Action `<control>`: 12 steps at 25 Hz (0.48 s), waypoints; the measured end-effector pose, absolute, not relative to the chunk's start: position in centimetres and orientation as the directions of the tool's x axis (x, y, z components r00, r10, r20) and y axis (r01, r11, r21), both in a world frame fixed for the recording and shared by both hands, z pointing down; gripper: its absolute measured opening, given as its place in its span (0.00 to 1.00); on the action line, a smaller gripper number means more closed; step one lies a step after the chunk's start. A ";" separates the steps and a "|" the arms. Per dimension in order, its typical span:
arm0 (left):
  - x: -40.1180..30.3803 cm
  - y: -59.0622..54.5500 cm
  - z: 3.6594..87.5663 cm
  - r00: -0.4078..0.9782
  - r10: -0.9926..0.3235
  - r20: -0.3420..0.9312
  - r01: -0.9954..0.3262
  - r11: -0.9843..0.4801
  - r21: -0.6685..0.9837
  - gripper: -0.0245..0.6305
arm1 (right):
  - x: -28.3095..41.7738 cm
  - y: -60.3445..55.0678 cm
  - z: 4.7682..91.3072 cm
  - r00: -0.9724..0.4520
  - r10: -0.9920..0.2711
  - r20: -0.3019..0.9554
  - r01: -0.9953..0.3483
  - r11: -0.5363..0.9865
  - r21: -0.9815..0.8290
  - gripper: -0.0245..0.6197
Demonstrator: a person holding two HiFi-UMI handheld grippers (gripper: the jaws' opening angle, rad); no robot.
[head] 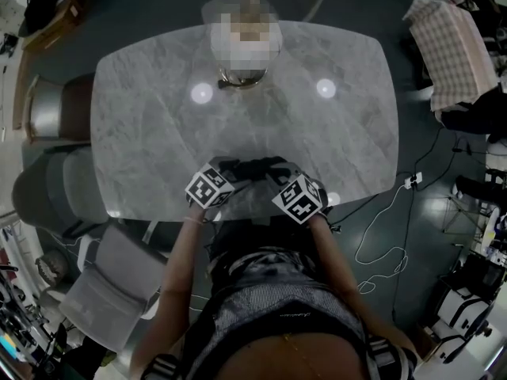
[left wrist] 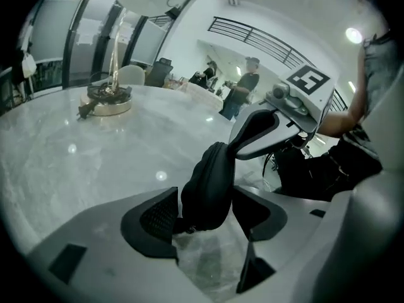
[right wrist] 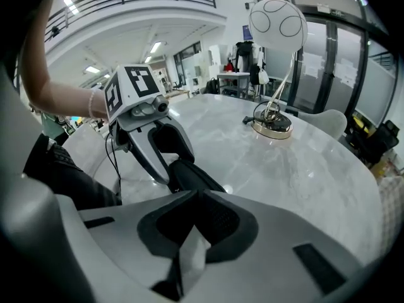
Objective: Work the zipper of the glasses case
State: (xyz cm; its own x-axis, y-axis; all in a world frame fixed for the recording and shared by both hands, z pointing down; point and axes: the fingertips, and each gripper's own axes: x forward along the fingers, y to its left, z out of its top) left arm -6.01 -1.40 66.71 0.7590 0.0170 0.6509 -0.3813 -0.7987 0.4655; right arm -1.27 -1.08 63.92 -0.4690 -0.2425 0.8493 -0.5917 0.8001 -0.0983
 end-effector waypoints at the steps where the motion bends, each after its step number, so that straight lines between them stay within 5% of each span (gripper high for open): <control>1: -5.9 -1.3 66.7 0.754 0.021 0.656 -0.368 -0.814 0.450 0.45 | -1.2 -0.9 64.0 -0.467 -0.232 0.853 -0.584 0.805 -0.101 0.15; 7: -5.6 -0.4 66.7 0.722 0.016 0.692 -0.340 -0.862 0.375 0.42 | -2.1 -0.2 62.7 -0.492 -0.190 0.849 -0.477 0.875 -0.081 0.16; 10: -5.6 -0.2 66.9 0.712 -0.002 0.702 -0.345 -0.872 0.348 0.42 | -2.5 0.2 63.0 -0.466 -0.128 0.875 -0.372 0.926 -0.064 0.42; 12: -5.6 0.0 67.1 0.699 -0.018 0.715 -0.347 -0.882 0.318 0.42 | -2.7 0.1 63.4 -0.434 -0.111 0.894 -0.298 0.954 -0.026 0.46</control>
